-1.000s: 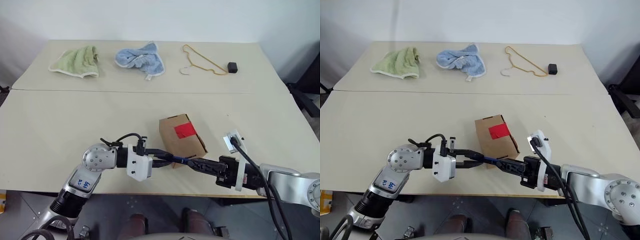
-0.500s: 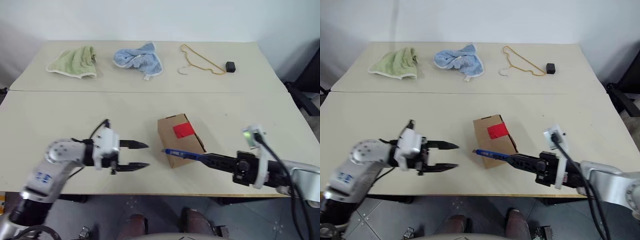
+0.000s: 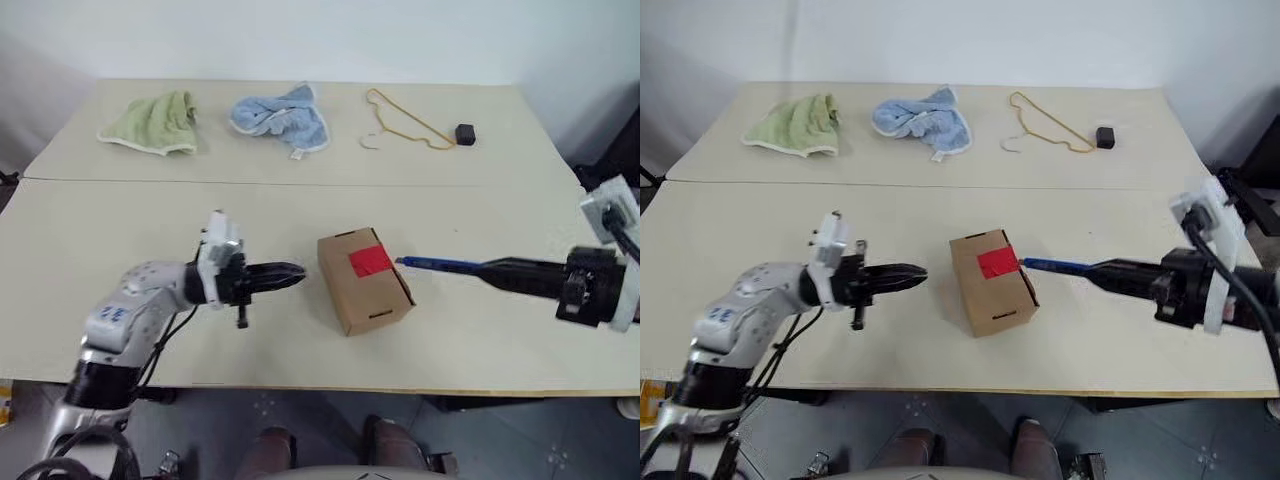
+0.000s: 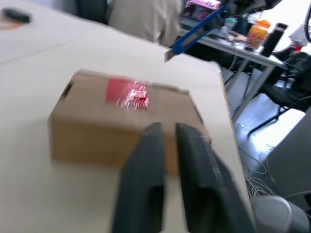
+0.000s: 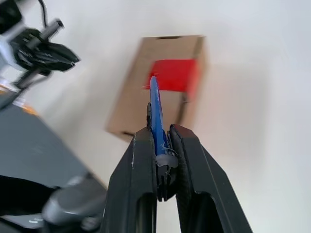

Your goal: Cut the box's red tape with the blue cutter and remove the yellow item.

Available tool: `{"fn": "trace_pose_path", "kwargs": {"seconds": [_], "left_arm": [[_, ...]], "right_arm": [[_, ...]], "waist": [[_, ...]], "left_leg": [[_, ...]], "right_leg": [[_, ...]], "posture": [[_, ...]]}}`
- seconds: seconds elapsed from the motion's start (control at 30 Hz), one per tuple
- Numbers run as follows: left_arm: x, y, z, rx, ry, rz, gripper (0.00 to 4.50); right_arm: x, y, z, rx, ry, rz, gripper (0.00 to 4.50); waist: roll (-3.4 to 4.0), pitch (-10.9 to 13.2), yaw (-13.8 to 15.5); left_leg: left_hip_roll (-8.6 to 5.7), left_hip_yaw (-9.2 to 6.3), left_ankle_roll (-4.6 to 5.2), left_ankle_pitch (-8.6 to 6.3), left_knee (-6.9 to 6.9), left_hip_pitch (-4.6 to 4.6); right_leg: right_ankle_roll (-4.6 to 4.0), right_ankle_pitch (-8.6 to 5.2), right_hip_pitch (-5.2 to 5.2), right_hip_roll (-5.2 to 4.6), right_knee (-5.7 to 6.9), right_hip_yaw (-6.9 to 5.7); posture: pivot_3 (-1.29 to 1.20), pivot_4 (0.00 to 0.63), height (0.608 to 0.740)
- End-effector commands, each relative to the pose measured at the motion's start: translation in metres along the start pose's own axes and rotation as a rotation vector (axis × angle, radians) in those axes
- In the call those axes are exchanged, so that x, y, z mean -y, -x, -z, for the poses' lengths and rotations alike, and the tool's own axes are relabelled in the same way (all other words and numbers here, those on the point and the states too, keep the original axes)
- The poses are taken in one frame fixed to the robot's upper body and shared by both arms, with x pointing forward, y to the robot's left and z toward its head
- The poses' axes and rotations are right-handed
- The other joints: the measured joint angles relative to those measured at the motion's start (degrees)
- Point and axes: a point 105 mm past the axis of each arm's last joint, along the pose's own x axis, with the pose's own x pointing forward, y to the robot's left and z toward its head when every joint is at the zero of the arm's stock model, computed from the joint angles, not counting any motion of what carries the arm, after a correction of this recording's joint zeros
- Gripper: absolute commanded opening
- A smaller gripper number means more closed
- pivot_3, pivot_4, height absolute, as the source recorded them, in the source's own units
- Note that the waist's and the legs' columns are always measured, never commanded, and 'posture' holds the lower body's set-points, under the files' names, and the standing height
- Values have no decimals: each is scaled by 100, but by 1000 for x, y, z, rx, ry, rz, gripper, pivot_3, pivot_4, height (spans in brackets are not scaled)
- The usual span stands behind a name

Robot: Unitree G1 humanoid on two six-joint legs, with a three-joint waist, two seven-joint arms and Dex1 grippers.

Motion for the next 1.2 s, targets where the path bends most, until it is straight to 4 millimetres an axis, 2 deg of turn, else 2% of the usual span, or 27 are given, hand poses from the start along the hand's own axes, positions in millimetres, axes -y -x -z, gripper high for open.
{"fn": "trace_pose_path", "kwargs": {"seconds": [0.03, 0.17, 0.33, 0.6, 0.83, 1.2], "left_arm": [[-9, -18, 0, -13, -62, -13, 0], [-20, -41, 3, -54, -123, -40, 0], [-21, -52, 9, -104, -155, -40, 0], [-23, -67, 8, -127, -193, -63, 0], [-27, -69, 14, -177, -188, -88, 0], [-22, -70, 32, -257, -144, -82, 0]], "right_arm": [[-4, -3, -12, -12, 14, 2, 135], [-5, -9, -22, -34, 63, 46, 135], [1, -15, -35, -2, 82, 75, 135], [9, -42, -66, -40, 121, 75, 135], [14, -58, -67, -120, 139, 89, 135], [18, -60, -62, -143, 149, 92, 135]], "waist": [[0, 0, -19], [-1, 3, -6], [-3, 5, -2], [-2, 8, 1], [0, 7, 26], [2, 6, 14]], "left_leg": [[1, 2, 1, -1, 0, 0], [-1, 6, 1, -1, 0, -9], [-2, 5, 1, -1, 0, -19], [0, 4, 0, -1, 0, -41], [-7, -8, 2, -1, 28, -109], [-11, -3, 4, -2, 68, -109]], "right_leg": [[0, 0, 0, 0, 0, 0], [1, 1, -11, -2, -5, 0], [2, 1, -19, -4, -14, -1], [14, 17, -30, -3, -43, -3], [12, 20, -79, -5, -28, -16], [12, 20, -81, -9, 19, -12]], "posture": [[0, 150, 740], [0, 150, 740], [0, 150, 740], [0, 150, 740], [0, 150, 740], [0, 150, 740]]}}
